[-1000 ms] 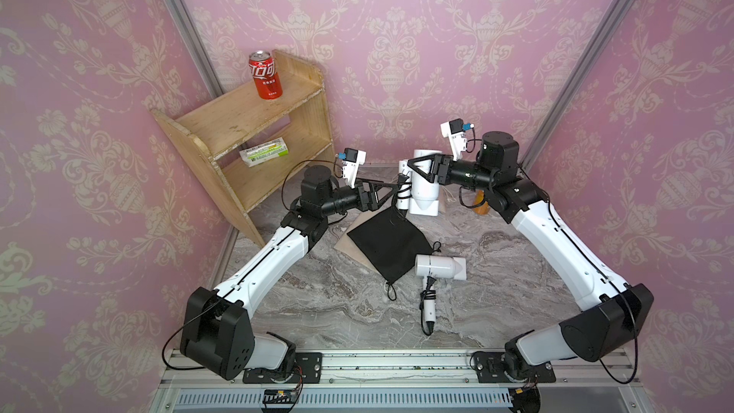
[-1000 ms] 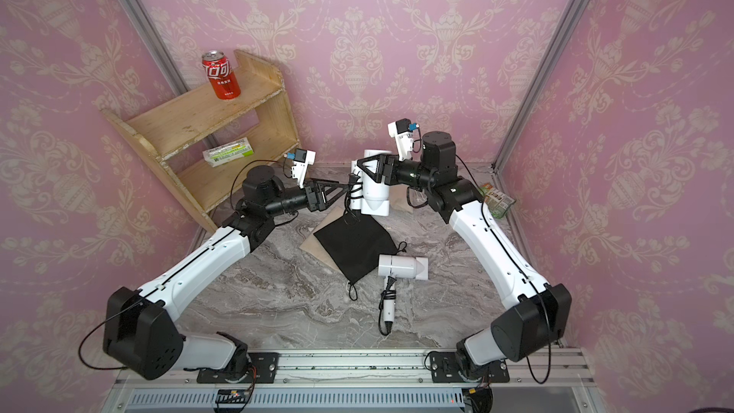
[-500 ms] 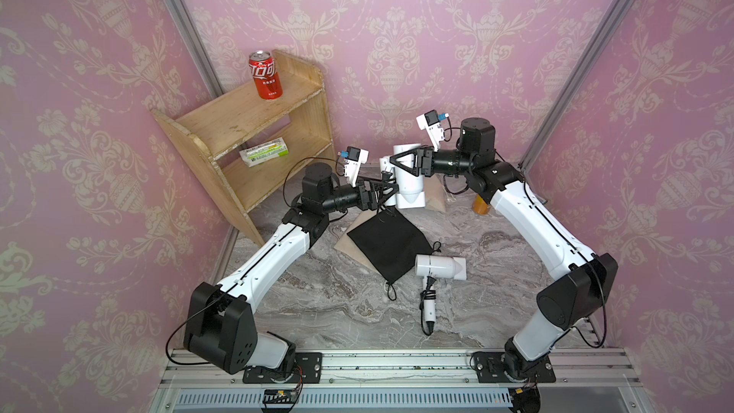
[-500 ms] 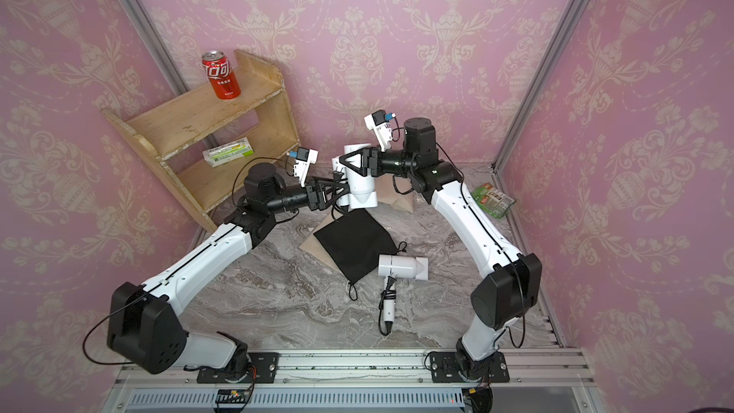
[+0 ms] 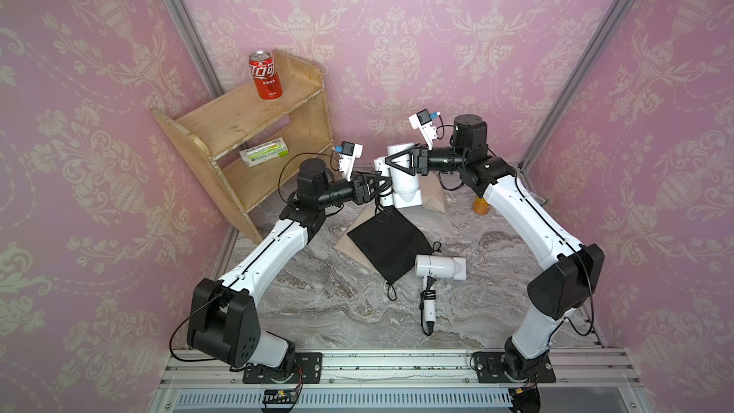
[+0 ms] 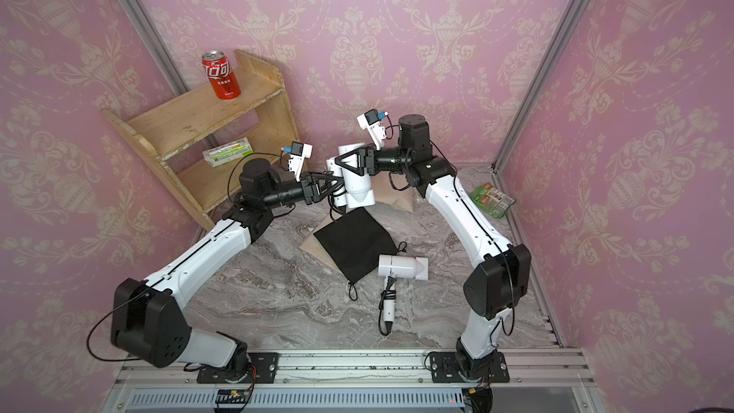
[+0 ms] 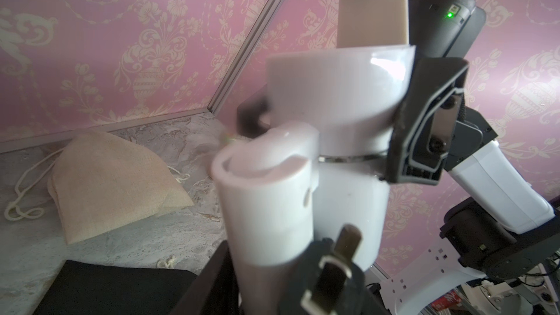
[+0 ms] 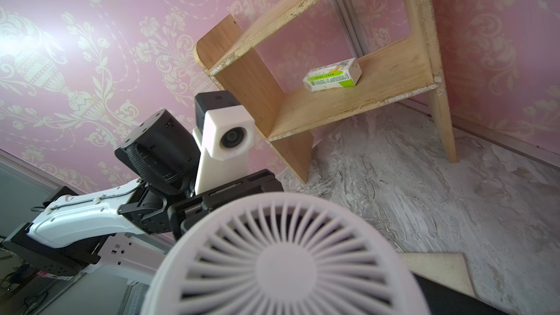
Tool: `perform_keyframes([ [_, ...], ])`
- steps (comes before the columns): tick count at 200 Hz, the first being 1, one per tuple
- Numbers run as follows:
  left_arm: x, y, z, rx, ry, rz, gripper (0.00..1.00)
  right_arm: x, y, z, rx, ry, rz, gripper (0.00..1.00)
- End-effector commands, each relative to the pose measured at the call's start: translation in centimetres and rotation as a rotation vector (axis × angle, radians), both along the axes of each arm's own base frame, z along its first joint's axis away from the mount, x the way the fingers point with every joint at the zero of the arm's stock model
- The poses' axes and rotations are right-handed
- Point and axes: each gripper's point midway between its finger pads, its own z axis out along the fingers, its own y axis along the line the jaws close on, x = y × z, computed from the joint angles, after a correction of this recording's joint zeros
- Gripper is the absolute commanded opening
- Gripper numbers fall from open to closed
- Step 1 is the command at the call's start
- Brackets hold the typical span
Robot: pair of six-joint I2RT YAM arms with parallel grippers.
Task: Pack away hair dryers
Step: Adjust the hair dryer.
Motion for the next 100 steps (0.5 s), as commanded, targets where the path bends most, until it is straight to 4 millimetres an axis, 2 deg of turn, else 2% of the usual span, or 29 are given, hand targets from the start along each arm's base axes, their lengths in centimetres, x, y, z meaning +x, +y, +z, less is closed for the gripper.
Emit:
perform_keyframes([
  [1, 0.4, 0.2, 1.3, -0.038, -0.008, 0.000, 0.27, -2.7, 1.3, 3.5, 0.058, -0.094, 0.133, 0.58],
  [47, 0.2, 0.4, 1.9, -0.057, -0.014, 0.003, 0.25, -3.0, 2.0, 3.8, 0.067, -0.095, 0.156, 0.58],
  [52, 0.1, 0.4, 1.9, -0.060, -0.015, 0.001, 0.27, -3.0, 2.1, 3.8, 0.066, -0.094, 0.159, 0.59],
  [63, 0.2, 0.3, 2.0, -0.068, -0.011, -0.003, 0.39, -3.2, 2.4, 3.8, 0.065, -0.097, 0.173, 0.59],
  [82, 0.3, 0.3, 1.9, -0.073, -0.006, -0.002, 0.48, -3.6, 3.0, 3.9, 0.062, -0.106, 0.187, 0.59],
  [100, 0.3, 0.2, 2.1, -0.082, -0.005, -0.006, 0.47, -4.0, 3.2, 4.2, 0.066, -0.119, 0.198, 0.59],
])
